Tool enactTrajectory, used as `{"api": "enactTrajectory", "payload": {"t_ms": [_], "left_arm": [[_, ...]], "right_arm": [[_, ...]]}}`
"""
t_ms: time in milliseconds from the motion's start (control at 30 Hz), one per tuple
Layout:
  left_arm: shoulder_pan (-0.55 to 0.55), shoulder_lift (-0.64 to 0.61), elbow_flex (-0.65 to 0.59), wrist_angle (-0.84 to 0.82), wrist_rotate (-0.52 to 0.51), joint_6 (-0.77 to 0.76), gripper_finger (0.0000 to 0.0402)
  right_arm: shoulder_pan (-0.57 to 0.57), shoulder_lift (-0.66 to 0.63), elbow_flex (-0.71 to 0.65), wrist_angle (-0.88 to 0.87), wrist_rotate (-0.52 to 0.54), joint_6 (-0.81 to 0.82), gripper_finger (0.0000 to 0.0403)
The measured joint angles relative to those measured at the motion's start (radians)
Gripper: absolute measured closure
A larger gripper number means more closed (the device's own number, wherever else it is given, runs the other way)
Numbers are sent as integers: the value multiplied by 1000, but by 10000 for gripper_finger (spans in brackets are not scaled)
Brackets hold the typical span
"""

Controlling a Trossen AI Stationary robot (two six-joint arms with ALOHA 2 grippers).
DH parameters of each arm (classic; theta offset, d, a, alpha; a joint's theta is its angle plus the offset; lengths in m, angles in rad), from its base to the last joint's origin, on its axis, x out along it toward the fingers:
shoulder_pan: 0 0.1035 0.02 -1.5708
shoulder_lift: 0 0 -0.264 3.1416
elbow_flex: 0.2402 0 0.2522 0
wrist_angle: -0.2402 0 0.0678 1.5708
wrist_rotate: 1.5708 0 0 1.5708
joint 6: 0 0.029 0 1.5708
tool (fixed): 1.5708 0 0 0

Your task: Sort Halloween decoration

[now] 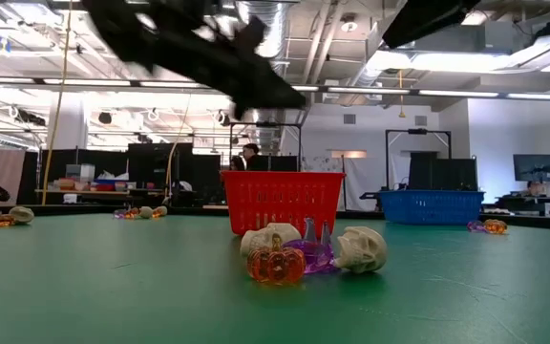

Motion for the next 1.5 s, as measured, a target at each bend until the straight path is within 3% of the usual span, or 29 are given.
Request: {"api": "enactTrajectory", "payload": {"t_ms": [233,500,700,900,1000,1100,1200,1300,1400,1500], "left_arm": [[179,426,492,5,222,-128,401],[225,801,1083,-292,206,-198,401],[214,945,1335,-458,214,-201,391],[212,956,1375,-510,197,-183,329],[216,954,1392,-567,239,-184,294],[228,937,1439,-696,339,-185,271],[236,887,1501,-927,378,-130,266],[233,757,1480,-1162,285,24,271],[211,581,1472,-1439,74,197,279],[179,444,1459,-1676,-114,266,288]], "right_arm": [[32,-45,0,-95,55,54,207],[76,-47,0,-241,199,197,207],[96,-47,0,-278,209,244,207],[108,-47,0,-278,208,262,207],[116,-47,0,-272,208,263,207],[125,-47,0,-272,206,266,207],[139,-47,0,-273,186,287,207],[153,-47,0,-274,132,310,207],[163,-46,0,-276,40,356,207],[176,-44,-7,-268,-32,431,207]]}}
